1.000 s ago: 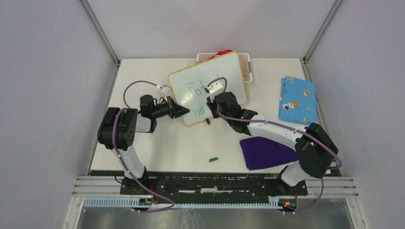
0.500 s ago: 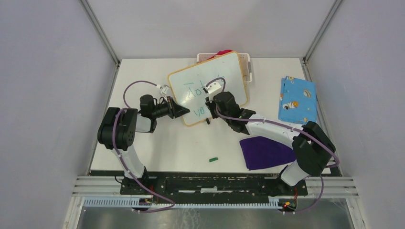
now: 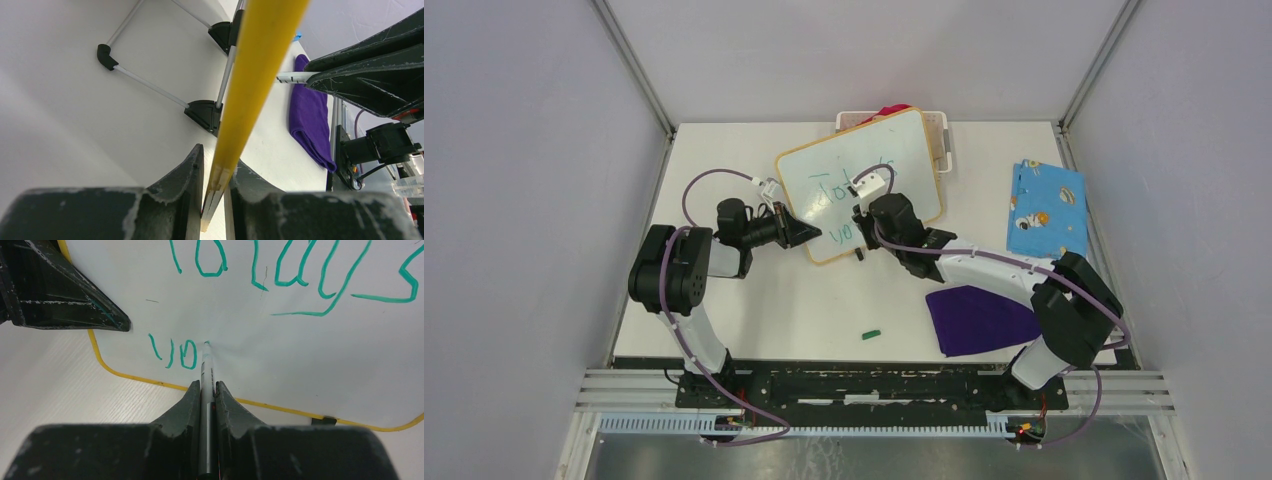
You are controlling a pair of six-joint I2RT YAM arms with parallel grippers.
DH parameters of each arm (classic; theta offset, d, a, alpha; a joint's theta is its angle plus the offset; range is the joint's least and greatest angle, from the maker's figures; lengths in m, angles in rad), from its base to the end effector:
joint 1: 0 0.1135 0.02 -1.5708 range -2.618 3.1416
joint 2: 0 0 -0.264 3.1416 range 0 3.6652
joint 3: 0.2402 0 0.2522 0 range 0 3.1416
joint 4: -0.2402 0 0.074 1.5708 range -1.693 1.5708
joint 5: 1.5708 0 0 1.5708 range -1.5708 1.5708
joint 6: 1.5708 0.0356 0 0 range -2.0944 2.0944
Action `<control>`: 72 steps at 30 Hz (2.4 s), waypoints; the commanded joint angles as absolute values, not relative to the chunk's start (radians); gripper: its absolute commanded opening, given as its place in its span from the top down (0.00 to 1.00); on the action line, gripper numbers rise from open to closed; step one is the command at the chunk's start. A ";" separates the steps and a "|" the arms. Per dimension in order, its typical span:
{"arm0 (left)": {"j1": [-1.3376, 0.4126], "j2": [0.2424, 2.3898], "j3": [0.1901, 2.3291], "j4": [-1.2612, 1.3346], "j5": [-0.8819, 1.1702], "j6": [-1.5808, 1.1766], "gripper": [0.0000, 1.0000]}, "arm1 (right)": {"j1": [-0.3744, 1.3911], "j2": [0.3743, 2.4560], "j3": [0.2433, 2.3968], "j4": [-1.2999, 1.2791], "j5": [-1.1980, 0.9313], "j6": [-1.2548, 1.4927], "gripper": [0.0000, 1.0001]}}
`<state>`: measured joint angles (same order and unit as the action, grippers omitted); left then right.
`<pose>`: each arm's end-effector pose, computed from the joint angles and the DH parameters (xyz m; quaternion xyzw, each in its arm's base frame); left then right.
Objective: Write a sentence on the whiteboard
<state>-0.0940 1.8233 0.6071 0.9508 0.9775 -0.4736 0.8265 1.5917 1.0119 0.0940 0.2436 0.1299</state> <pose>0.3137 -0.0592 0.1356 0.1477 0.7426 -0.5082 0.4103 0.2497 0.2585 0.2427 -0.2312 0.8204 0.1434 0.5029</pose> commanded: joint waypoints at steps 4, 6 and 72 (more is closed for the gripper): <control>-0.104 1.844 0.622 0.893 0.902 -0.421 0.75 | 0.827 1.578 0.966 0.142 0.249 0.151 1.00; -0.104 1.845 0.624 0.893 0.901 -0.422 0.75 | 0.826 1.573 0.947 0.145 0.251 0.155 1.00; -0.107 1.844 0.627 0.880 0.901 -0.416 0.75 | 0.786 1.474 0.964 0.131 0.236 0.173 1.00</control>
<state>-0.0944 1.8233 0.6125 0.9363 0.9791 -0.4732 0.7895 1.5414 0.9504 0.0925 0.2329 0.1596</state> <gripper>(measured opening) 0.254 0.174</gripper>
